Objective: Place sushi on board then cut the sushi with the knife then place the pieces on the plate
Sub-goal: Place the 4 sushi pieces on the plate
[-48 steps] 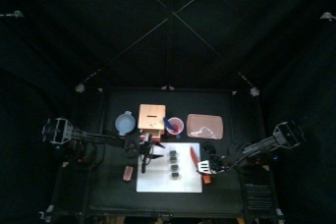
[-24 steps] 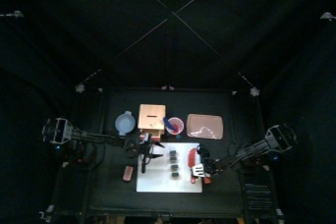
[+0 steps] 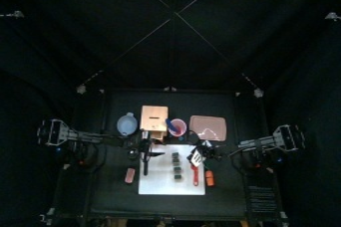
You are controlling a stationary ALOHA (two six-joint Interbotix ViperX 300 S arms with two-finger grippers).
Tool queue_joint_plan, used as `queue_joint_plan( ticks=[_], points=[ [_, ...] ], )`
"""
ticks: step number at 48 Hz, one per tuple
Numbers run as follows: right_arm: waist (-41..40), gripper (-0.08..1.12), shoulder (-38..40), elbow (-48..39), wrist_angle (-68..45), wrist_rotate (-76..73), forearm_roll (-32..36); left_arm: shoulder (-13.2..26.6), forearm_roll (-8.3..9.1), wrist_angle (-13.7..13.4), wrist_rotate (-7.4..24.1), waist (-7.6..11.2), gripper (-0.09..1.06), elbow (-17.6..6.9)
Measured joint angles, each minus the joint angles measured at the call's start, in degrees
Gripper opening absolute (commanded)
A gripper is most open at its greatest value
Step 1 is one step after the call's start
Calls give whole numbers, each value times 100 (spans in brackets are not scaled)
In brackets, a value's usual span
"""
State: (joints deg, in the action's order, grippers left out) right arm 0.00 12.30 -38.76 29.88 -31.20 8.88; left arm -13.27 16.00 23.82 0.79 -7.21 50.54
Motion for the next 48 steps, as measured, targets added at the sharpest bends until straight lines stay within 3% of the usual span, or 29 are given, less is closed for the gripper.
queue_joint_plan(
  ticks=[13,24,48],
  points=[
    [-97,83,-870,571,-211,2698,-949,-229,-316,0,-9,-431,81,264],
    [-246,83,-1521,1028,-193,3357,-1055,-316,-352,0,0,-686,81,457],
    [-404,82,-2030,1292,-185,3419,-1002,-606,-413,0,-9,-809,81,756]
  ],
)
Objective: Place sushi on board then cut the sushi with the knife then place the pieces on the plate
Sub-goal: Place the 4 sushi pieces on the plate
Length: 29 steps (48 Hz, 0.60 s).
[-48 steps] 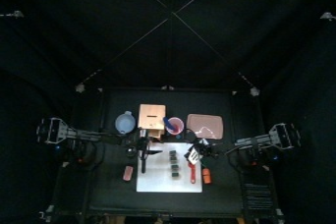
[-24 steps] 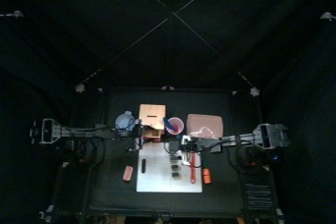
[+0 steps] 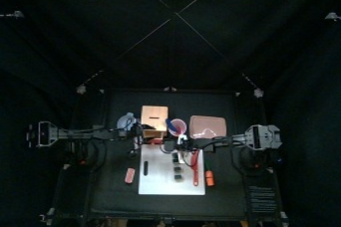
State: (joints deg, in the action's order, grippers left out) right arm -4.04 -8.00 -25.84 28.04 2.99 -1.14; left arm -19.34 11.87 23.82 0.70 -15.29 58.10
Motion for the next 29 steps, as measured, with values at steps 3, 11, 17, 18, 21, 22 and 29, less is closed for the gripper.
queue_joint_plan(
  ticks=[3,11,17,18,21,22,29],
  points=[
    [0,82,-9,-9,0,0,-44,-9,-26,0,0,0,81,18],
    [9,80,-44,0,9,0,-70,-9,-62,0,0,-9,81,53],
    [0,73,-158,0,0,-9,-79,-9,-79,0,0,-35,81,79],
    [9,71,-185,0,9,-9,-88,-9,-70,0,0,-35,81,88],
    [0,64,-255,-9,0,-9,-114,-9,-79,0,0,-53,81,114],
    [0,62,-264,0,9,-9,-123,-9,-79,0,0,-53,81,114],
    [0,53,-272,26,0,-88,-141,-9,-88,0,0,-79,81,141]
  ],
)
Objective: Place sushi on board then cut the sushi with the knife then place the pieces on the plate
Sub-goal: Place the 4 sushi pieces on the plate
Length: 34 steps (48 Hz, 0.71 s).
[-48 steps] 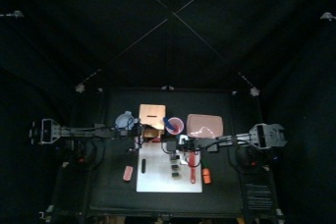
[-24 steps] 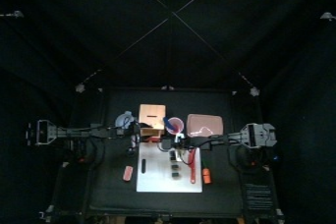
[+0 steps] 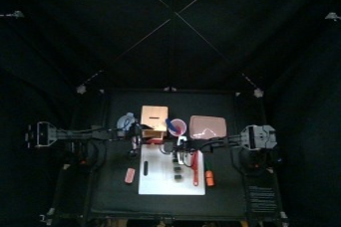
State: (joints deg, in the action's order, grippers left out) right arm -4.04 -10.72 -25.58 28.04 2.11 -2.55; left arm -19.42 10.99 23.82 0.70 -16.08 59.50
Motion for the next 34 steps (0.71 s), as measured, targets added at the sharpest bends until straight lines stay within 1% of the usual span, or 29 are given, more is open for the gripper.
queue_joint_plan(
  ticks=[8,19,27,34],
  points=[
    [-53,53,202,-88,246,-123,-88,-9,-9,0,0,-18,81,9],
    [-167,53,1230,-817,967,-861,-387,-9,-9,0,-9,-26,81,9],
    [-272,53,2065,-1573,976,-1986,-325,0,-9,9,0,-26,81,9],
    [-817,53,2514,-2109,747,-3384,44,-9,-9,0,9,-26,81,9]
  ],
)
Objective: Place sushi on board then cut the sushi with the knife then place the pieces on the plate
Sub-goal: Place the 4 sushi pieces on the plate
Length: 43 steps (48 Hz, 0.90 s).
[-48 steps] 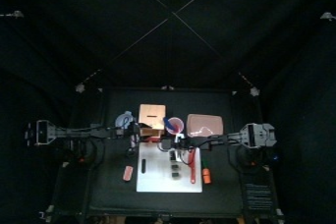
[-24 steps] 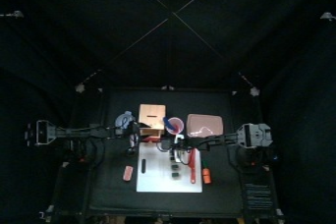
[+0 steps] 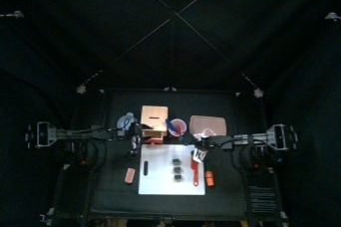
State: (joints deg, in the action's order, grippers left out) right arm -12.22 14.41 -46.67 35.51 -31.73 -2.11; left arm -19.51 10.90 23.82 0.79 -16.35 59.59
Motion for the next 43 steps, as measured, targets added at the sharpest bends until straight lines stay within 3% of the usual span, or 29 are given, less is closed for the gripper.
queue_joint_plan(
  ticks=[13,23,33,43],
  points=[
    [-1239,53,-158,-132,-439,-2777,1310,0,0,9,0,35,81,18],
    [-1459,54,-782,176,-536,-4210,2285,-70,26,62,-9,35,81,44],
    [-1433,54,-1336,580,-598,-4720,2619,-360,185,396,18,44,81,167],
    [-1433,58,-1538,686,-606,-4737,2628,-492,193,782,0,44,81,387]
  ],
)
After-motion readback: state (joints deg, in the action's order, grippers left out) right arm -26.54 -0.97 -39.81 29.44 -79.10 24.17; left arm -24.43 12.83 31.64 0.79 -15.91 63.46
